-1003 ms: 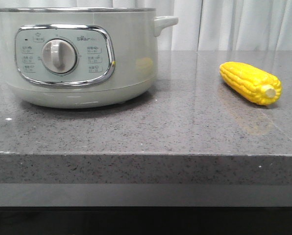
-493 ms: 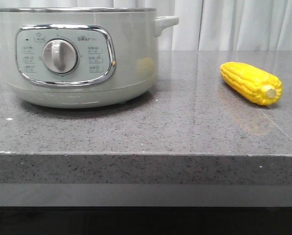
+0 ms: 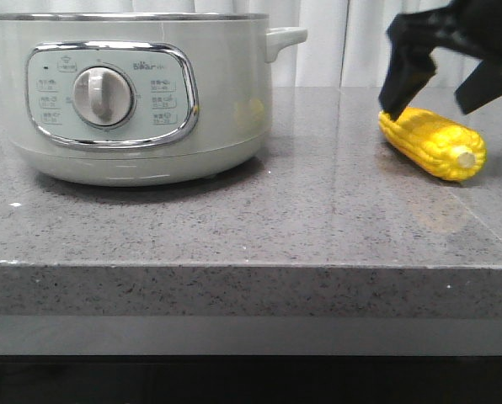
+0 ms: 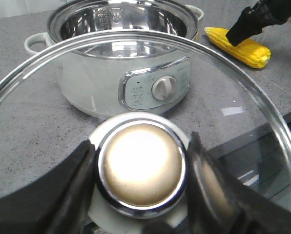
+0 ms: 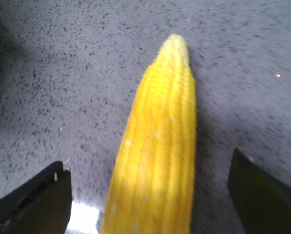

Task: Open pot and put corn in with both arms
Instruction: 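Grasp the yellow corn cob with the right gripper and lift it, then lower the corn into the pot and open the right gripper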

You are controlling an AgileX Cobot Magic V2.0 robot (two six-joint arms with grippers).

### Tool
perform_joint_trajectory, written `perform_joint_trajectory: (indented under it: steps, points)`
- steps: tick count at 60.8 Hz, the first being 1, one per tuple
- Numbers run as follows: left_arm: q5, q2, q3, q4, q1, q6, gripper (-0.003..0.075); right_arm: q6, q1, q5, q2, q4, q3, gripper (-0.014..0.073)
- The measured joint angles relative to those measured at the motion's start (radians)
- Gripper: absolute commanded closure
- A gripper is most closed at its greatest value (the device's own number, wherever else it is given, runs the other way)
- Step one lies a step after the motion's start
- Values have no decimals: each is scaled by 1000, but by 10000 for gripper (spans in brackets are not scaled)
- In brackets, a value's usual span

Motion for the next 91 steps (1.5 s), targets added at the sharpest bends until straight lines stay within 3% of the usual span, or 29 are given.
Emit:
perform_joint_trajectory:
  steps: [9,21,29,54,66,82,91]
  points:
    - [0,0,1,0,0,0,566,0,0,41,87,4,-48,-27]
    - [0,0,1,0,0,0,566,0,2,65,101,6,-55,265]
    - [0,0,1,0,0,0,566,0,2,71,101,8,-65,350]
    - [0,0,1,0,0,0,566,-18,38,102,18,8,-292,353]
    - [0,0,1,0,0,0,566,-62,193,74,41,8,-468,353]
    - [0,0,1,0,0,0,566,-82,414,56,217,12,-679,351]
    - [0,0,1,0,0,0,566,-82,457,66,297,13,-703,277]
